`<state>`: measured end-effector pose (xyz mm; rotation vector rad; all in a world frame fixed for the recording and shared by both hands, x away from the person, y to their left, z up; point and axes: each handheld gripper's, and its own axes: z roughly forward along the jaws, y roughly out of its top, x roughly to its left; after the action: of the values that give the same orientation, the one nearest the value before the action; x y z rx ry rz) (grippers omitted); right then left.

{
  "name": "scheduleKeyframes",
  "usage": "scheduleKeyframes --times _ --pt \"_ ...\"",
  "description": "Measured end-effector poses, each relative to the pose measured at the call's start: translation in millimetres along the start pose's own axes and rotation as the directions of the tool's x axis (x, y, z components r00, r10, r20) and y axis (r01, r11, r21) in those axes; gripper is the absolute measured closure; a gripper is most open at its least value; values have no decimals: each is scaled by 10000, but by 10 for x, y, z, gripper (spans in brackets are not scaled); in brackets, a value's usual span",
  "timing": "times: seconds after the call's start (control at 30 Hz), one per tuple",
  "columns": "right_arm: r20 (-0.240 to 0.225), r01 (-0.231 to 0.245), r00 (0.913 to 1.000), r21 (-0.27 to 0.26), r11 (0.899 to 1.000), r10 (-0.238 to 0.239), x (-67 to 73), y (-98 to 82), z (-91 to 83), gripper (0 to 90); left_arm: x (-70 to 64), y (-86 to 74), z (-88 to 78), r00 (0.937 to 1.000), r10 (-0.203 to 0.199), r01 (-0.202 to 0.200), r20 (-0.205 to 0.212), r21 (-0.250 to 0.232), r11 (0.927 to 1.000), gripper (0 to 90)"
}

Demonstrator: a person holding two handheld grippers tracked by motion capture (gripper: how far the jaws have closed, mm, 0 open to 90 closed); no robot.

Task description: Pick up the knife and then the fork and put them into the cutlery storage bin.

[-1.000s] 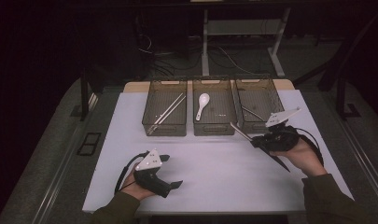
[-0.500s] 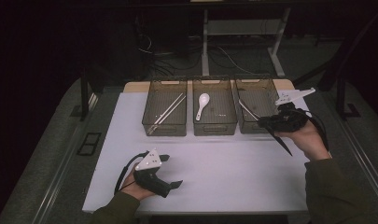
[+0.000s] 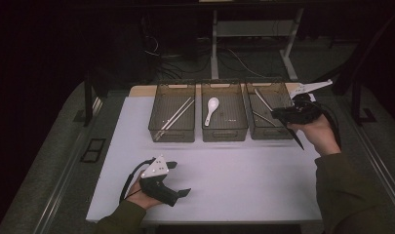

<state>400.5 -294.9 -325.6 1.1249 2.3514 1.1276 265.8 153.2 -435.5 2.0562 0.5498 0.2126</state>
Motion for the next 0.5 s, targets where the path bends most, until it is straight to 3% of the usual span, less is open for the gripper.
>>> scheduleKeyframes --times 0.5 --pt "890 -264 9955 -597 9979 317 -316 298 131 793 -2 2 -3 10000 9 -9 23 7 10000 0"
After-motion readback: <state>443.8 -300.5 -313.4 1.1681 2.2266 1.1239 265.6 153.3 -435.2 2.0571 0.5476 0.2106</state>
